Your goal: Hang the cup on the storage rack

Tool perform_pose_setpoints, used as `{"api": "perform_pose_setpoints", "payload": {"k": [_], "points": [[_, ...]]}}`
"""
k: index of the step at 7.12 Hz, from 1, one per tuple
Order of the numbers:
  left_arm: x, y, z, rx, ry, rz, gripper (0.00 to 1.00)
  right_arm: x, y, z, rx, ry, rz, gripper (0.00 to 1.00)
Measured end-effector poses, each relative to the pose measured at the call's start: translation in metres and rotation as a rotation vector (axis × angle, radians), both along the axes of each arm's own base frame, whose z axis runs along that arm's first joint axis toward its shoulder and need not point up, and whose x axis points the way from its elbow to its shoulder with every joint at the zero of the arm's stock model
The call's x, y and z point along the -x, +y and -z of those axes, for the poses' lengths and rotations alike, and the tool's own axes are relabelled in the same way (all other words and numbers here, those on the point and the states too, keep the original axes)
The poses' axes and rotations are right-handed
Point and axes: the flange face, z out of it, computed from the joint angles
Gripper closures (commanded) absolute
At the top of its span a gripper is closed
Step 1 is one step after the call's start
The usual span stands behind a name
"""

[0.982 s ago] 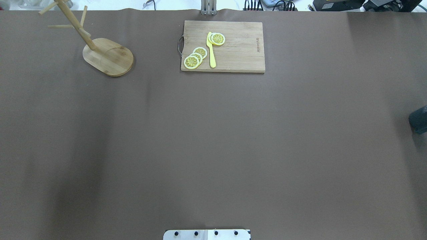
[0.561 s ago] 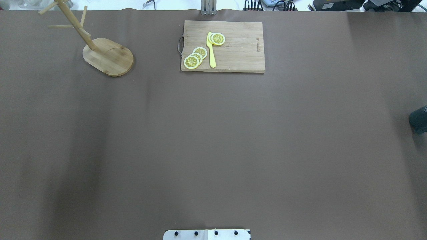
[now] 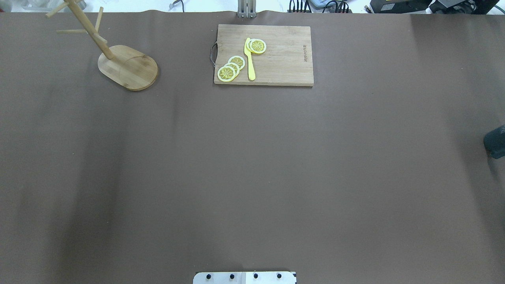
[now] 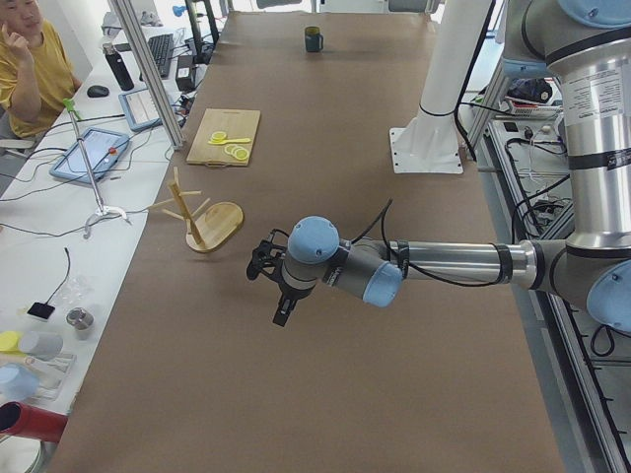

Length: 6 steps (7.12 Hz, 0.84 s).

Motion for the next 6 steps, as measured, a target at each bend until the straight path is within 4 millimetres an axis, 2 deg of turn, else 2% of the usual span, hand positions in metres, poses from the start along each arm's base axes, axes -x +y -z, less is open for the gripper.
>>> {"api": "perform_pose_setpoints", "payload": {"k": [2, 3, 4, 6], "points": [[0.000, 0.000, -0.002, 0.001, 0.000, 0.001, 0.02, 0.025, -0.041, -0.011, -0.138, 0.085, 0.160, 0.03], [0.000, 0.000, -0.003, 0.002, 0.000, 0.001, 0.02, 0.034, -0.055, -0.027, -0.186, 0.098, 0.231, 0.11], [0.000, -0.001, -0.003, 0.001, 0.000, 0.001, 0.02, 0.040, -0.069, -0.045, -0.223, 0.101, 0.285, 0.15], [0.000, -0.004, 0.000, -0.005, 0.001, 0.001, 0.02, 0.059, -0.083, -0.063, -0.240, 0.099, 0.346, 0.17]]}}
